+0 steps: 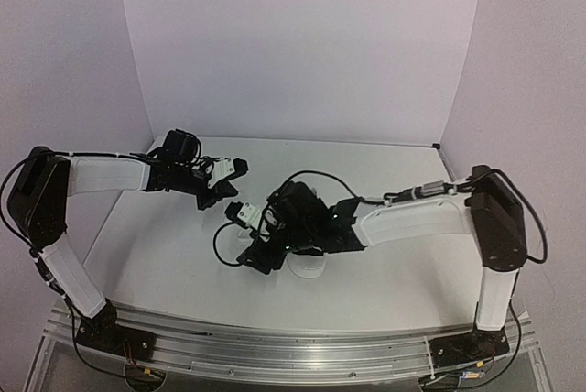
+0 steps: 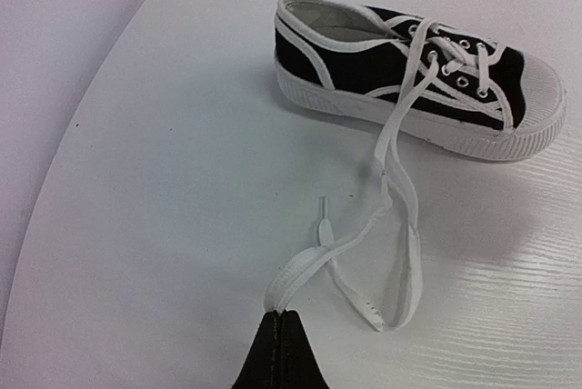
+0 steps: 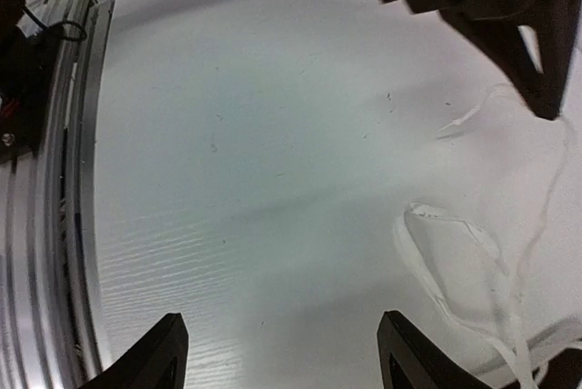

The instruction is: Tie the shoes

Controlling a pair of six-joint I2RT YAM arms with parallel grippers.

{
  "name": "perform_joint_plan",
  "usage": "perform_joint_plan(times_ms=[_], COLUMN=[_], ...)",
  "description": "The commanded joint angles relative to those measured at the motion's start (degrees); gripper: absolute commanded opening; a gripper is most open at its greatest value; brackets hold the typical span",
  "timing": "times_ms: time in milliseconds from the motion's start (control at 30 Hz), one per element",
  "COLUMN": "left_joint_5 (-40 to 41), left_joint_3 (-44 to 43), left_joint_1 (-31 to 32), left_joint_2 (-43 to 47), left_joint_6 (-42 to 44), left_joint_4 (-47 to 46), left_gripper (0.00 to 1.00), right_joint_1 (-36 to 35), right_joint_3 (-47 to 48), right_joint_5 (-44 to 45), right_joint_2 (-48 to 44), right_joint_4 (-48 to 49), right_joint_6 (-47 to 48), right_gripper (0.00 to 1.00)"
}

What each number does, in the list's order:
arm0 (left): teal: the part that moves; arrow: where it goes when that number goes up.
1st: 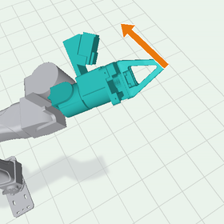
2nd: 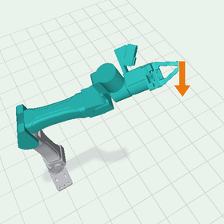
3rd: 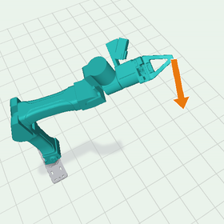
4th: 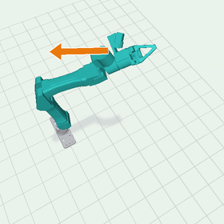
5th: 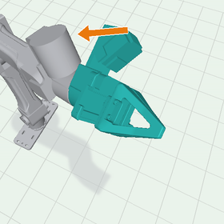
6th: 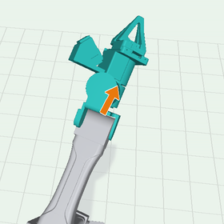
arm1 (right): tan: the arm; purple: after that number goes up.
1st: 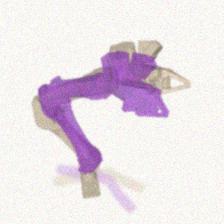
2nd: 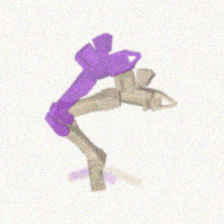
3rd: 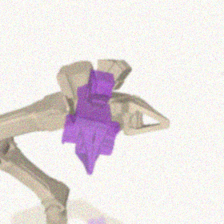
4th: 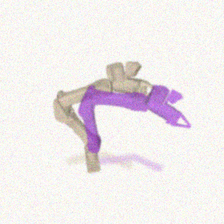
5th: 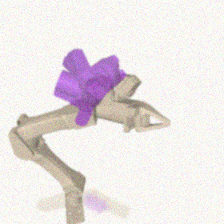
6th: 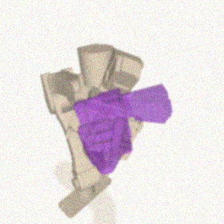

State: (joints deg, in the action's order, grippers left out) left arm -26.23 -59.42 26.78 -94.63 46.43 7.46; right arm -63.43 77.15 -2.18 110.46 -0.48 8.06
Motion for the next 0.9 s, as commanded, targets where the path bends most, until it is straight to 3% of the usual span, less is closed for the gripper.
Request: perform_joint_plan(times_ms=[0,167,667,767,867], left_joint_5=[0.2,-1.7,-2.0,-2.1,-1.7], left_joint_3=[-3.9,-3.0,-4.0,-4.0,-4.1], left_joint_1=[-0.5,-0.4,-0.4,-0.4,-0.5], left_joint_2=[-2.0,-2.8,-4.3,-4.4,-4.3], left_joint_6=[0.6,1.0,1.2,1.3,1.1], left_joint_4=[-2.1,-3.6,-4.5,-4.4,-4.1], left_gripper=[0.00,0.00,0.00,0.00,0.00], right_joint_1=[0.9,2.3,5.3,5.4,5.3], right_joint_3=[7.1,14.4,24.3,29.3,29.1], right_joint_5=[3.7,8.4,2.9,4.2,5.3], right_joint_2=[11.1,19.1,28.8,32.0,32.4], right_joint_4=[8.1,6.1,1.5,-4.7,-8.4], right_joint_6=[6.5,7.3,4.6,4.0,2.2], right_gripper=[0.74,0.81,0.81,0.78,0.61])
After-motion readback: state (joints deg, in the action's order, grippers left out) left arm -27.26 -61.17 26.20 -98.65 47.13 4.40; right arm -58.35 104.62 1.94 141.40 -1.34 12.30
